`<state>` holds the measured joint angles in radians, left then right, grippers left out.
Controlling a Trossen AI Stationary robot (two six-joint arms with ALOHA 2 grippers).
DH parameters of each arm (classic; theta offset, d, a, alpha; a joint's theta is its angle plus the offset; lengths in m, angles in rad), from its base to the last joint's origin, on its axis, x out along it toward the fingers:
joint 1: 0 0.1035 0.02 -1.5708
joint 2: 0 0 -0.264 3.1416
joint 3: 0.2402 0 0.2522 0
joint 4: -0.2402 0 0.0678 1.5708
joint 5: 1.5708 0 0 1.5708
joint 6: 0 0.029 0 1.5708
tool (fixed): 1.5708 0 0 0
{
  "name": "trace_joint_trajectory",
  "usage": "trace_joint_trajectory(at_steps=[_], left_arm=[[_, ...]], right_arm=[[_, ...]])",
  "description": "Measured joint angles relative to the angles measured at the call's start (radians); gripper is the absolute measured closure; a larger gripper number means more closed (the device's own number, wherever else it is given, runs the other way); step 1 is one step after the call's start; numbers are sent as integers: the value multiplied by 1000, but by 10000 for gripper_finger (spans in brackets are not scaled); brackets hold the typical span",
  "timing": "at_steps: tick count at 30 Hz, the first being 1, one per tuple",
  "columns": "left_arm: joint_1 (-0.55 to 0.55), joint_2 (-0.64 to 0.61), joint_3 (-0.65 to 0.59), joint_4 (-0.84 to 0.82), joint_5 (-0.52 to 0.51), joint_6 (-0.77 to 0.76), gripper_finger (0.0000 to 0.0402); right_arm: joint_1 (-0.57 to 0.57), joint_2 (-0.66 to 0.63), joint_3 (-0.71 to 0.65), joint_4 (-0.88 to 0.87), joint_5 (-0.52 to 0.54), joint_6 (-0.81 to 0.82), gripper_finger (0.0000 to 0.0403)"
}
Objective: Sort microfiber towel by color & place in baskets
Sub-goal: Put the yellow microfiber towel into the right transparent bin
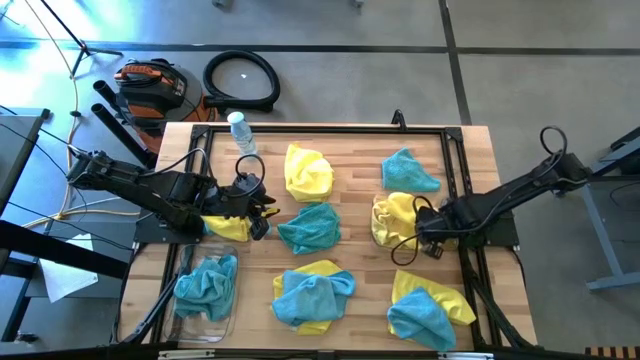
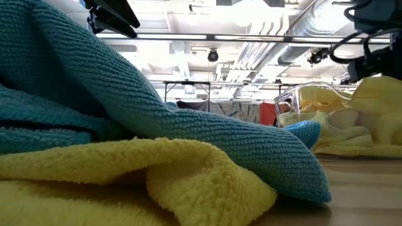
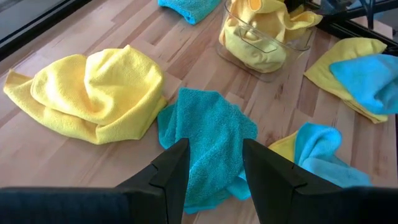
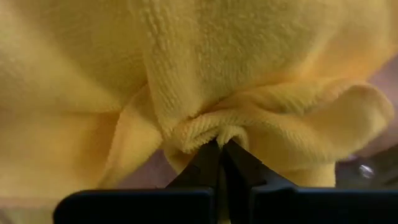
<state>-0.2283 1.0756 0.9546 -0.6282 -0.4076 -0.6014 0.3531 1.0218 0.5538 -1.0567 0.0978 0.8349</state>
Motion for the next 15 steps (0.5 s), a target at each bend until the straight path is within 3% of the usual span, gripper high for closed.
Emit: trace_joint_trajectory(at_steps=[8, 15], left_arm=[[0, 0, 0, 0, 0, -3, 264], [0, 0, 0, -1, 1, -24, 264]], right_arm=[[0, 0, -36, 53, 5, 30, 399], [0, -1, -26, 7, 2, 58, 338]])
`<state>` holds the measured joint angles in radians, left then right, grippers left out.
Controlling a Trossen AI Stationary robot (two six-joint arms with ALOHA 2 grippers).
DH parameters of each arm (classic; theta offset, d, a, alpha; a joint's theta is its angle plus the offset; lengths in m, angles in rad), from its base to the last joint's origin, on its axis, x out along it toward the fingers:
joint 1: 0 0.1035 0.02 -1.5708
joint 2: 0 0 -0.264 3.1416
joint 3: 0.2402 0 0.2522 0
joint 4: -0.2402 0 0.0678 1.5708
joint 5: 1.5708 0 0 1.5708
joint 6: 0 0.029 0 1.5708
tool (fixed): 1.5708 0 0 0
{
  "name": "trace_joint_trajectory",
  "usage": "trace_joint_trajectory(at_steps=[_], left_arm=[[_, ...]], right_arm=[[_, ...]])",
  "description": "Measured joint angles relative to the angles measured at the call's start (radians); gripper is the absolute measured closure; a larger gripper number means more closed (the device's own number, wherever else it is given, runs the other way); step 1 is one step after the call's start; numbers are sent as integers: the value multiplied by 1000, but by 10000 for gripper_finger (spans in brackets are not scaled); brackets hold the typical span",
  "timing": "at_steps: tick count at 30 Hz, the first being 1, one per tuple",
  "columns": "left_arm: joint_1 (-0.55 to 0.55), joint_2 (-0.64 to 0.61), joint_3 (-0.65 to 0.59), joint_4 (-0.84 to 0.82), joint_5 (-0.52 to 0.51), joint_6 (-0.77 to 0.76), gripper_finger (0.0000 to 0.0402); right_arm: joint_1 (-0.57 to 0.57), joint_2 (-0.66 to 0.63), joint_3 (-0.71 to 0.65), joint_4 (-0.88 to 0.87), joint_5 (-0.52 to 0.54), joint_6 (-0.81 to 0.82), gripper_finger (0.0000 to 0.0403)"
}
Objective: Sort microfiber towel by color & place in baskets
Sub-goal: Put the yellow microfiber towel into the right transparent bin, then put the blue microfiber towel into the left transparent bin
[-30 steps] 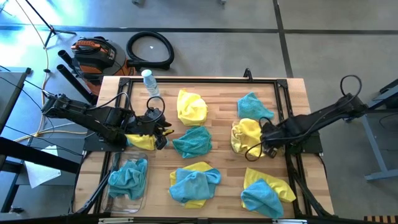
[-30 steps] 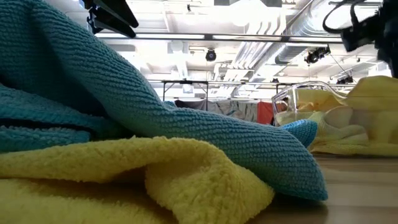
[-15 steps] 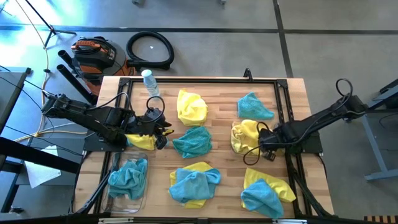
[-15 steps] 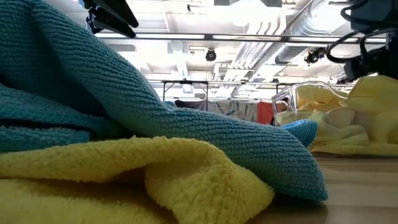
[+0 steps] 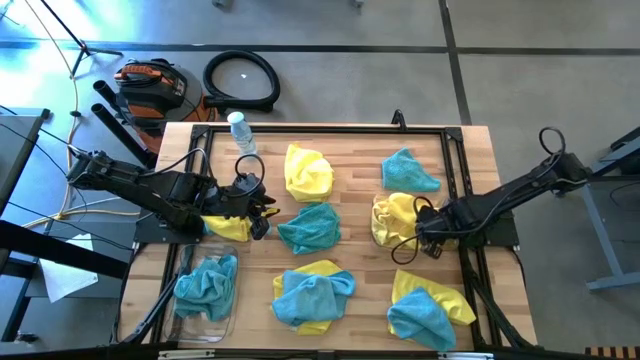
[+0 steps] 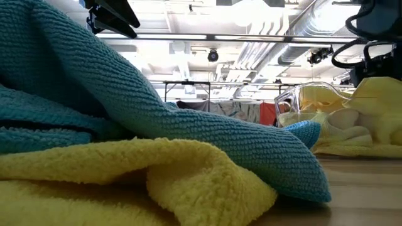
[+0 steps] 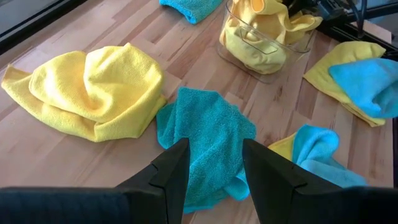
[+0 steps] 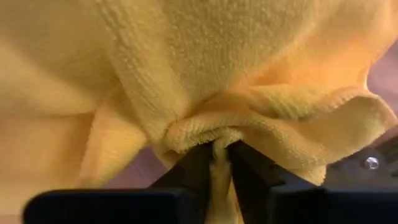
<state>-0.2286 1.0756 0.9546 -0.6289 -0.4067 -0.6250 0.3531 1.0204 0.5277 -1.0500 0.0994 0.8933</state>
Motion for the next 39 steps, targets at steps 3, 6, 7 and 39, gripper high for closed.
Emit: trace_joint_trajectory(at_steps=[3, 6, 7, 39], left_arm=[[0, 0, 0, 0, 0, 0, 264], [0, 0, 0, -1, 0, 0, 264], [0, 0, 0, -1, 0, 0, 264], [-86, 390, 429, -288, 32, 190, 302]], right_arm=[[0, -3, 40, -38, -1, 0, 311], [0, -2, 103, -108, 11, -1, 292], [0, -2, 129, -133, 21, -1, 288], [1, -2, 455, -293, 274, 91, 281]])
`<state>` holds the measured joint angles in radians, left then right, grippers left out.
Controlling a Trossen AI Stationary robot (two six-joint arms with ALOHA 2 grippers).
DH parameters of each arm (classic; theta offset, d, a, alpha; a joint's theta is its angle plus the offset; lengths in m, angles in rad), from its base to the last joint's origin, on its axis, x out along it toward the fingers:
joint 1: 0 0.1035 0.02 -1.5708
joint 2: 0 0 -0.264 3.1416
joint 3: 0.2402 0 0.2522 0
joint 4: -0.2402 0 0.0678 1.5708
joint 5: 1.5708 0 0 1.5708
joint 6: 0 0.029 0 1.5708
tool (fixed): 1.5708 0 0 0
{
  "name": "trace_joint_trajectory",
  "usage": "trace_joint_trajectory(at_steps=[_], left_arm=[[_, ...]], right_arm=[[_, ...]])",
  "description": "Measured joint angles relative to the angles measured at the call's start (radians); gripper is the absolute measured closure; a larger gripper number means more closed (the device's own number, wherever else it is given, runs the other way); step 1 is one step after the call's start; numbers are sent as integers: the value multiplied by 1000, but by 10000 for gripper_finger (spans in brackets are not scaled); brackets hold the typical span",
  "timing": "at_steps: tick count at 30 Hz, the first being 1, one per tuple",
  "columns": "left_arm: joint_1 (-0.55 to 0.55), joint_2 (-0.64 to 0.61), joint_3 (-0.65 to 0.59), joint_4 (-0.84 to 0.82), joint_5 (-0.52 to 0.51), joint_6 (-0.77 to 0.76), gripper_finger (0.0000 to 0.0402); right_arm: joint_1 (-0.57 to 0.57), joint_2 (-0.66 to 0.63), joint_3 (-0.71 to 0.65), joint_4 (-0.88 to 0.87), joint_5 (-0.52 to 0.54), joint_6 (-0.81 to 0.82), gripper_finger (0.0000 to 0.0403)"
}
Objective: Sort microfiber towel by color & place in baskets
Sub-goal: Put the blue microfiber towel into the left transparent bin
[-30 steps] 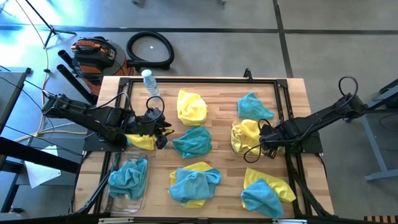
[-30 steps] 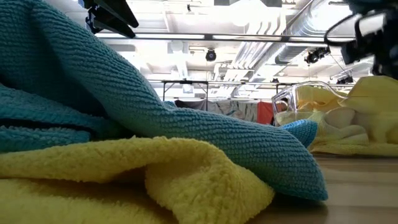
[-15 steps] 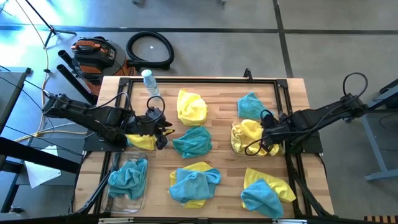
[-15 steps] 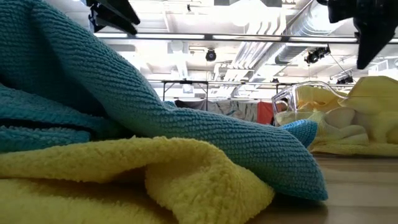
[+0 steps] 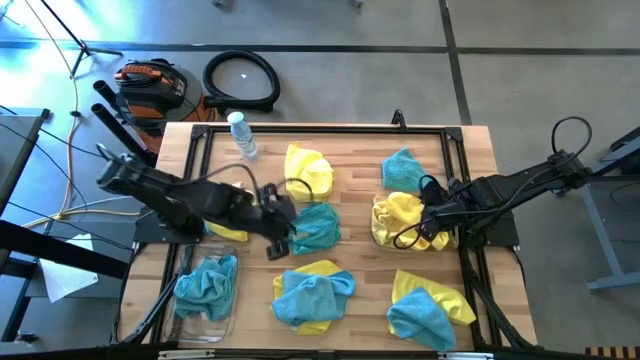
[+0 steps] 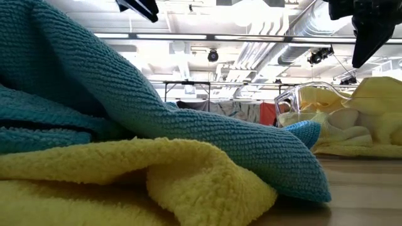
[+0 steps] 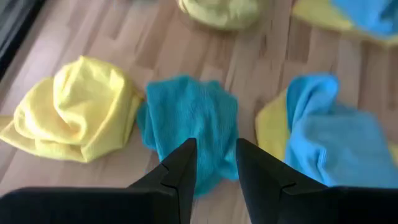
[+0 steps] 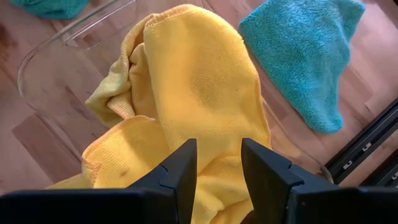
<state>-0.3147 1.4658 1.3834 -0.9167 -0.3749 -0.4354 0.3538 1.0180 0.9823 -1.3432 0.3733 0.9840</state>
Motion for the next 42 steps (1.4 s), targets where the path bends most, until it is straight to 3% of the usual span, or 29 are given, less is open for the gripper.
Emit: trace_joint_trajectory(at_steps=[5, 13, 19, 23, 33, 36, 39, 42], left_arm=[[-49, 113, 98, -82, 65, -82, 303], [-131, 226, 111, -78, 170, -328, 303], [-176, 318, 111, -24, 257, -611, 303], [-198, 391, 111, 68, 296, -722, 303], [-195, 580, 111, 156, 424, -840, 308], [-194, 608, 111, 160, 454, -847, 333], [-194, 609, 111, 157, 452, -855, 383], [-194, 579, 111, 151, 421, -845, 393]], right_arm=[[0, 0, 0, 0, 2, -23, 281], [0, 0, -1, -24, 3, -24, 281], [0, 0, -1, -33, 4, -55, 281], [0, 0, -1, -33, 4, -77, 281], [0, 0, -1, -33, 20, -95, 281], [0, 0, -1, -34, 20, -95, 281], [0, 0, -1, -37, 21, -96, 281], [0, 0, -1, -38, 21, -103, 281]])
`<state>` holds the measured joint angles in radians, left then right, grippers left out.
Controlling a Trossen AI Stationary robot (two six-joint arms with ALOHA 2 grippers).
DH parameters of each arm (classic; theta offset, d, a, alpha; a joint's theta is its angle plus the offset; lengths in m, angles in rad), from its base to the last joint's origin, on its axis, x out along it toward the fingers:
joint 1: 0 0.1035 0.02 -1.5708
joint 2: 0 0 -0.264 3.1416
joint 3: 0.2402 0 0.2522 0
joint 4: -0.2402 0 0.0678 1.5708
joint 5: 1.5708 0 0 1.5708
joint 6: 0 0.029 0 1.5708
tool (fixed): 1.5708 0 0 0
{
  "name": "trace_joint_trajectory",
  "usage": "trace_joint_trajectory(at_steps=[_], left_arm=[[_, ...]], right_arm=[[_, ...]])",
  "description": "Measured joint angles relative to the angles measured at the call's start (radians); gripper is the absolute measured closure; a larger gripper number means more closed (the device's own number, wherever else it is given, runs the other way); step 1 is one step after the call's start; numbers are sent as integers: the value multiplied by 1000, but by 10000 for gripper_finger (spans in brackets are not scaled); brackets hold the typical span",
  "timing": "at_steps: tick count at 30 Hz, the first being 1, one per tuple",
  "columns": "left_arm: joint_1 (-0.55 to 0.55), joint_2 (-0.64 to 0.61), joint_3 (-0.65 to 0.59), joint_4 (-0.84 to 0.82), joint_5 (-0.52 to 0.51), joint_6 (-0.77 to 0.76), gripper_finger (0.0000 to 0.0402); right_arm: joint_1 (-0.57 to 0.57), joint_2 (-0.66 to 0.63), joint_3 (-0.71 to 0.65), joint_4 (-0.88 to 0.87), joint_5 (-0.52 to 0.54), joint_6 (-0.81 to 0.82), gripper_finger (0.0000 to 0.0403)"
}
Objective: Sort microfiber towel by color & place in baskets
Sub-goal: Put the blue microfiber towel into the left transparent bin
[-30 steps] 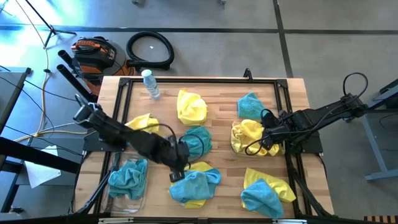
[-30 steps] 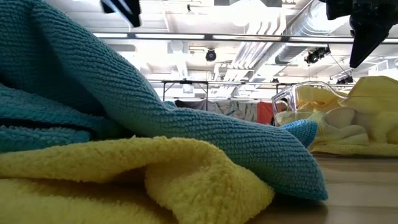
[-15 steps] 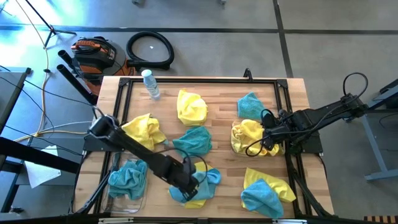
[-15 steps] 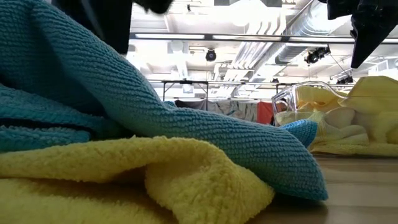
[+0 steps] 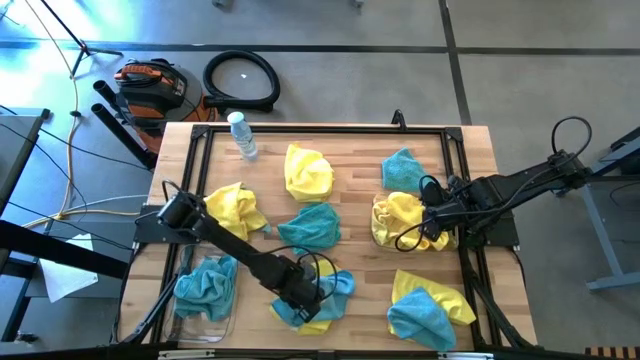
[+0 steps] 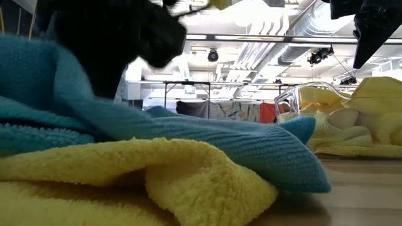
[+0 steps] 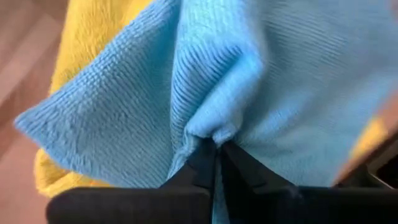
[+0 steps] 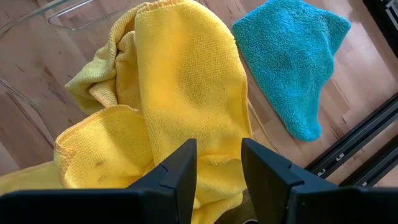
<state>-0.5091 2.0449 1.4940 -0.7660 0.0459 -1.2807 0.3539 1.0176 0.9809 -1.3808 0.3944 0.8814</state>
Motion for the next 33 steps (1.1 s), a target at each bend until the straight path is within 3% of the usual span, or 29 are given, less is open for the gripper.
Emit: trace_joint_trajectory(at_steps=[6, 14, 18, 27, 33], left_arm=[[0, -146, 0, -54, -64, 35, 400], [-54, -436, 0, -236, -330, 23, 401], [-96, -556, 0, -325, -414, 17, 401], [-194, -742, 0, -559, -430, -36, 401], [-261, -848, 0, -702, -357, -54, 401]], right_arm=[[0, 0, 0, 0, 3, 8, 281], [0, 0, 0, 0, 60, 9, 281], [0, 0, 0, 1, 84, 12, 281], [0, 0, 0, 5, 123, 111, 281], [0, 0, 0, 10, 154, 228, 281]])
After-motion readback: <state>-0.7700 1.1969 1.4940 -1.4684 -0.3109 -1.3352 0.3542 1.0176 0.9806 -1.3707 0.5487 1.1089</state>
